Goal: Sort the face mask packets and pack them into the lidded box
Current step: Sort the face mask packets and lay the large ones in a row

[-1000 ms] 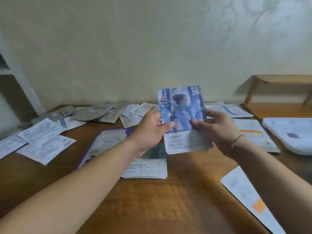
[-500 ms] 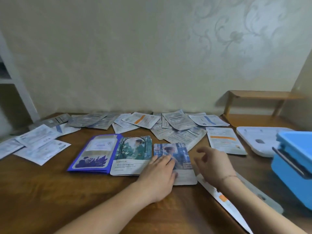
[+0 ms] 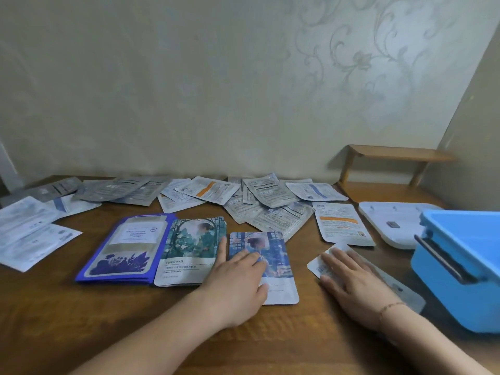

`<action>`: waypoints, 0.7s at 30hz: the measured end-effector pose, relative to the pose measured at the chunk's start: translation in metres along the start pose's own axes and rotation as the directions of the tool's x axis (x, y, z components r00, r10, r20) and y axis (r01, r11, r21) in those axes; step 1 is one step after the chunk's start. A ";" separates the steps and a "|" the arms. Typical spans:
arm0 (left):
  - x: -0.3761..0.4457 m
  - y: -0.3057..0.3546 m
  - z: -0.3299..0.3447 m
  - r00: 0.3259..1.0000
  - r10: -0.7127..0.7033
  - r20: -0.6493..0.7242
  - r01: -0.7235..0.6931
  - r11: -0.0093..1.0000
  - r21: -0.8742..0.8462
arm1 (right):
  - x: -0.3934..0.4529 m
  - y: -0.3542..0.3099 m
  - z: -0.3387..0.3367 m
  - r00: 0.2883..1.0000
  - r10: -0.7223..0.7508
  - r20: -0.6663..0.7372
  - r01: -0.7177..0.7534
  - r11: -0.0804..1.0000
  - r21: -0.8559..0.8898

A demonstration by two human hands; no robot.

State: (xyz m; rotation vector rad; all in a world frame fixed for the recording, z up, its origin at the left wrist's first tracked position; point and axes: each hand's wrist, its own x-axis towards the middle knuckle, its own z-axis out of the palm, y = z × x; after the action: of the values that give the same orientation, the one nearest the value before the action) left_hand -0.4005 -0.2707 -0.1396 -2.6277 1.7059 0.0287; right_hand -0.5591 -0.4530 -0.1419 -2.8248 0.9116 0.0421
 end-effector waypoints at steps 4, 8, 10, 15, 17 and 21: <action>0.002 -0.001 0.001 0.999 -0.001 0.043 0.001 1.000 0.003 | 0.050 -0.034 0.001 0.957 -0.191 -0.219 0.205 0.978 0.041; 0.003 -0.002 -0.003 0.996 0.028 0.085 -0.028 1.000 0.003 | 0.112 -0.062 0.001 0.978 -0.207 0.038 0.203 0.976 0.084; 0.002 -0.003 -0.006 0.993 0.035 0.110 -0.036 0.999 0.008 | 0.127 -0.054 0.004 0.981 -0.192 0.036 0.191 0.981 0.044; 0.004 -0.001 -0.010 0.989 0.030 0.147 -0.030 1.000 -0.005 | 0.133 -0.032 0.002 0.983 -0.186 0.011 0.185 0.982 0.032; 0.009 -0.001 -0.012 0.989 0.018 0.147 -0.014 1.000 -0.026 | 0.133 -0.030 0.002 0.978 -0.211 -0.007 0.211 0.977 0.033; 0.048 -0.003 -0.024 0.995 -0.019 0.096 0.032 0.990 -0.137 | 0.133 -0.024 0.001 0.977 -0.162 -0.139 0.179 0.977 0.119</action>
State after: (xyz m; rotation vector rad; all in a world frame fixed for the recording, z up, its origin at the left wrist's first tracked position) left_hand -0.3779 -0.3139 -0.1161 -2.6953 1.6984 0.2773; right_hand -0.4369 -0.5108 -0.1498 -2.7964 0.6637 -0.2158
